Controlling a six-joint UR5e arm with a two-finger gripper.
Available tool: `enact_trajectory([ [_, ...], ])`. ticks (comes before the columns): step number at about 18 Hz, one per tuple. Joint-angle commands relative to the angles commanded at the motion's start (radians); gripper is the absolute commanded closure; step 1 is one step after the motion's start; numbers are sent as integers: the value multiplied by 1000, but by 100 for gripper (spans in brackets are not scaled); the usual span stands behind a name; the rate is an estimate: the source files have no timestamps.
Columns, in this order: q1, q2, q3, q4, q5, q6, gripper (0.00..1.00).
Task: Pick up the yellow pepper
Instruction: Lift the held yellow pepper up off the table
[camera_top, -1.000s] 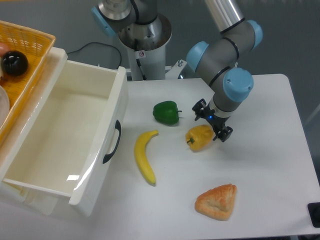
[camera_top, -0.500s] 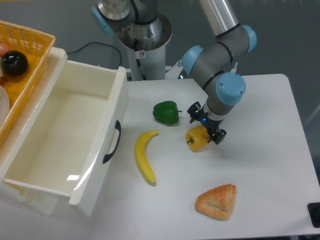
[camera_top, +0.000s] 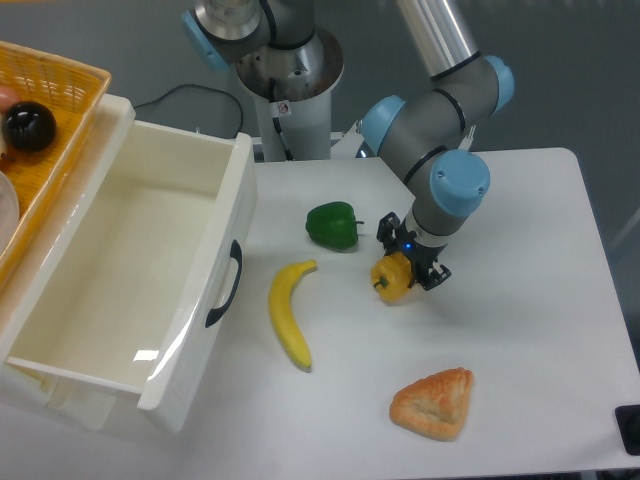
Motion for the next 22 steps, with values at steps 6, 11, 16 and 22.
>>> enact_trajectory([
  [6, 5, 0, 106, -90, 9, 3, 79],
  [11, 3, -35, 310, -348, 58, 9, 79],
  [16, 5, -43, 383, -397, 110, 11, 80],
  [22, 6, -71, 479, -462, 110, 11, 82],
])
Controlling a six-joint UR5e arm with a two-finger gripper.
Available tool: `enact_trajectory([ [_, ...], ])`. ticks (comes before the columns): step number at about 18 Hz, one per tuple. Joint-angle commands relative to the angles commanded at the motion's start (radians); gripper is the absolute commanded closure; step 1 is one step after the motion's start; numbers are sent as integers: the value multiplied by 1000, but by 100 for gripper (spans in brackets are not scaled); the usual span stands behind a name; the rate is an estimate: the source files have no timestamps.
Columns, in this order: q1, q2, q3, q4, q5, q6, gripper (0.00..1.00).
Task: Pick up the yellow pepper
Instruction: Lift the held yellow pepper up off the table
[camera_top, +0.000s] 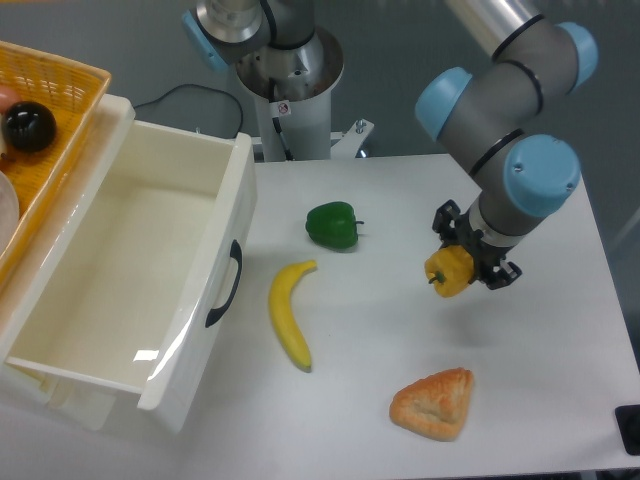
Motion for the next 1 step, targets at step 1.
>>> enact_trajectory([
  [1, 0, 0, 0, -2, 0, 0, 82],
])
